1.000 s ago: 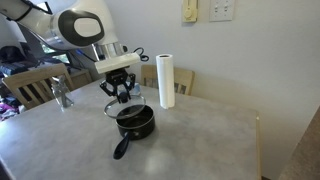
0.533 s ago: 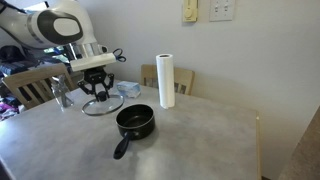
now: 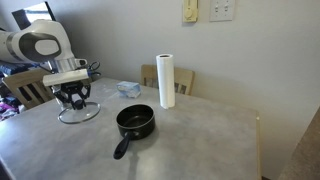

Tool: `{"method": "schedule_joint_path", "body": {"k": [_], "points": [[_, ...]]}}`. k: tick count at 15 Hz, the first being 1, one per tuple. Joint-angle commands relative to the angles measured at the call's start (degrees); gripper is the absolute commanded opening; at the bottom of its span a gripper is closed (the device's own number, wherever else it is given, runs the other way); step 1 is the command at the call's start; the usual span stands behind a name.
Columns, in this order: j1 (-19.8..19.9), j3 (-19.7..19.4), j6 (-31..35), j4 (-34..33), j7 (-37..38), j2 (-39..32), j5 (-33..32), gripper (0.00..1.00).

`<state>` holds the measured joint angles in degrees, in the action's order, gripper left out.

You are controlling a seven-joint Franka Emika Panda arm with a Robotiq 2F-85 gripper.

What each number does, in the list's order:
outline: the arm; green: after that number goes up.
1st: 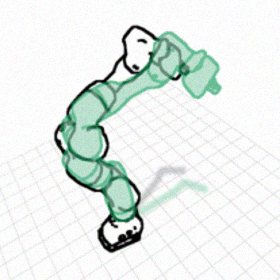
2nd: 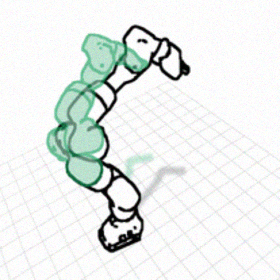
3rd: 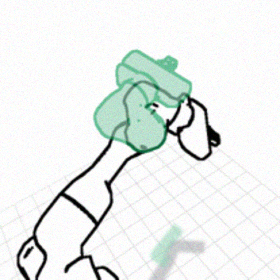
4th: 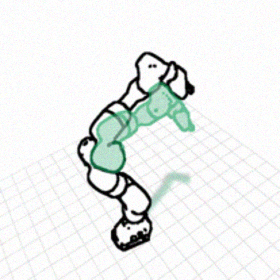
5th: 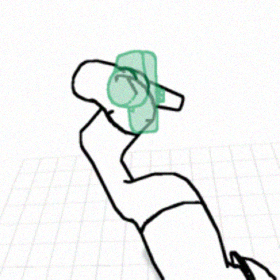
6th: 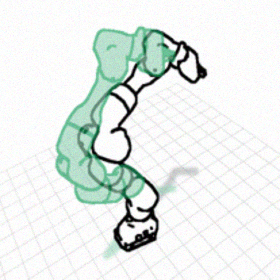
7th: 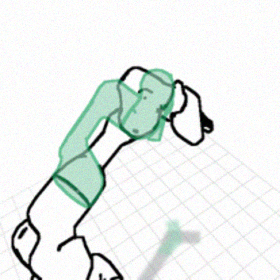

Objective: Remove the glass lid from the black pot

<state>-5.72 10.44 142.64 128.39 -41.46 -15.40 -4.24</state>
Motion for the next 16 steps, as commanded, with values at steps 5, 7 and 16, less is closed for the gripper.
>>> {"method": "schedule_joint_path", "body": {"k": [5, 7, 16], "points": [[-1.7, 3.2, 13.3, 1.7, 9.8, -6.3, 0.4, 0.16], [-2.6, 2.6, 16.7, 1.7, 12.5, -8.0, -2.1, 0.16], [-11.7, -8.3, 23.6, 1.4, 28.7, -10.0, -20.6, 0.16]]}}
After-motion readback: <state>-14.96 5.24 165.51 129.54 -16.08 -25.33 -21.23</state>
